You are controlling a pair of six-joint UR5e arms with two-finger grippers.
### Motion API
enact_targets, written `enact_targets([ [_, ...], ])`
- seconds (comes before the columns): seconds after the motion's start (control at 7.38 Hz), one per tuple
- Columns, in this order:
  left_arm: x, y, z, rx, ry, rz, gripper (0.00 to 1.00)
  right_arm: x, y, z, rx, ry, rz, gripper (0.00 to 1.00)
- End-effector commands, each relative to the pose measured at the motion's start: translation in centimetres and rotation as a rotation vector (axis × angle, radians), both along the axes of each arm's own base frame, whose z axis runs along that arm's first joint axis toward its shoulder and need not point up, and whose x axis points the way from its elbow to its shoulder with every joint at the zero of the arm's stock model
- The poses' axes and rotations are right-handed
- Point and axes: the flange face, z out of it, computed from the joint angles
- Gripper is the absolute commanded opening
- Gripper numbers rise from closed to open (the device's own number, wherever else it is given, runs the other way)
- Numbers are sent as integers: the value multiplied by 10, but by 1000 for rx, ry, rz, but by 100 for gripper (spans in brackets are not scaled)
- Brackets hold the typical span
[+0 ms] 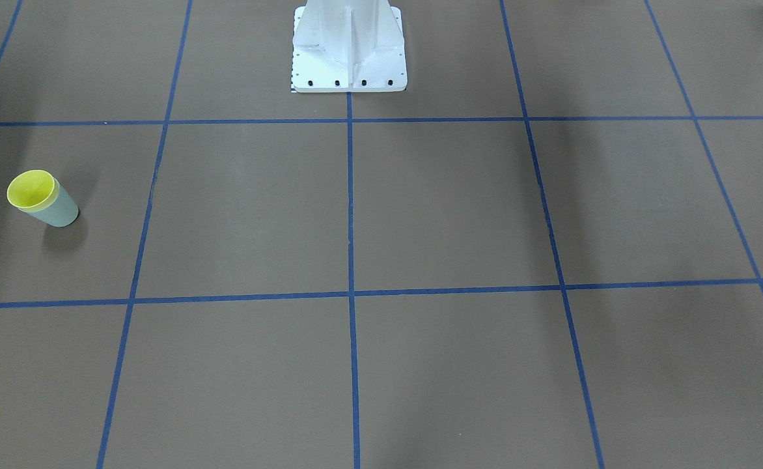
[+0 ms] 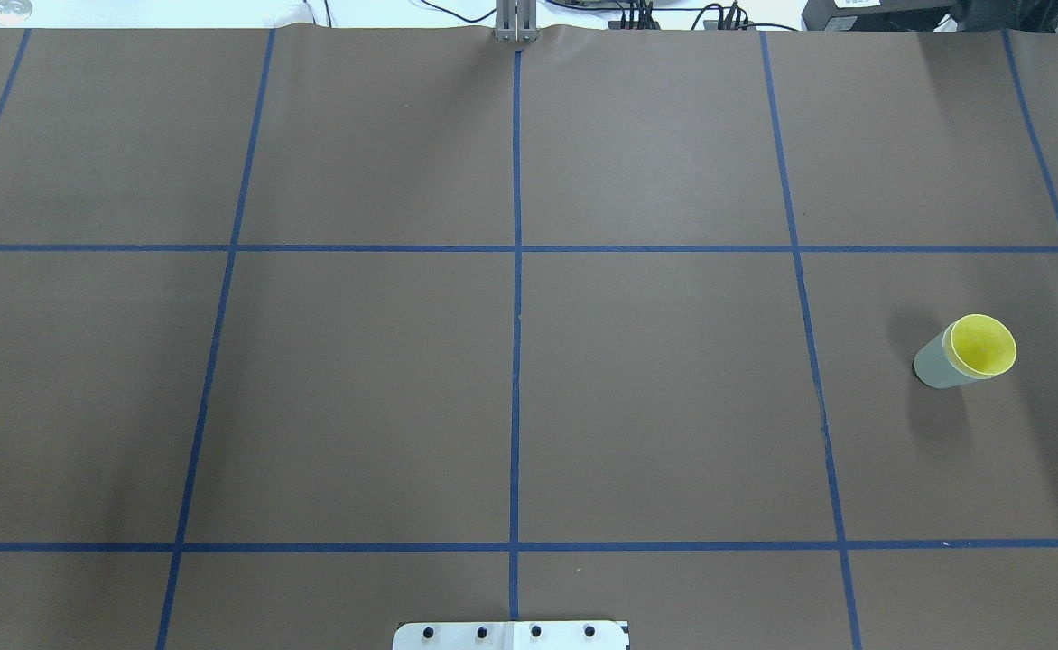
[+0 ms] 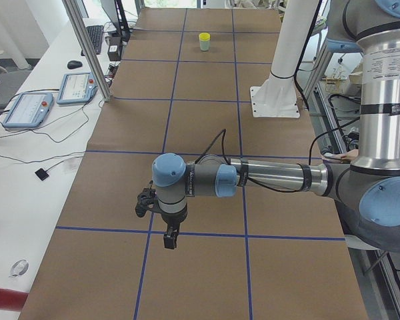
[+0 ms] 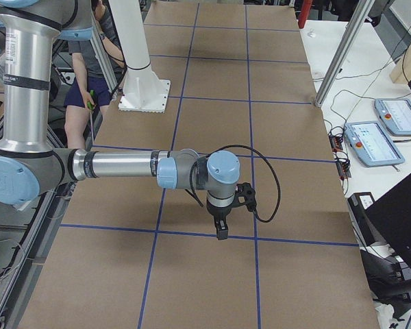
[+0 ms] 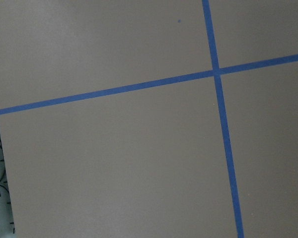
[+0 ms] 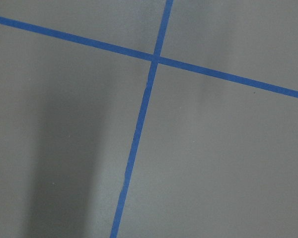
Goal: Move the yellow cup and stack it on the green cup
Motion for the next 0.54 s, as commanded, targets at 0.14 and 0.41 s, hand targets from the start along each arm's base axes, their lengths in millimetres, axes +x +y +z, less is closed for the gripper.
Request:
enact_targets([
  [0.14, 3, -2, -6, 10, 48, 1, 100, 0, 1, 6, -15, -1, 5, 100],
  [0.41, 4, -3, -7, 12, 46, 1, 100, 0, 2, 7, -18, -2, 5, 100],
])
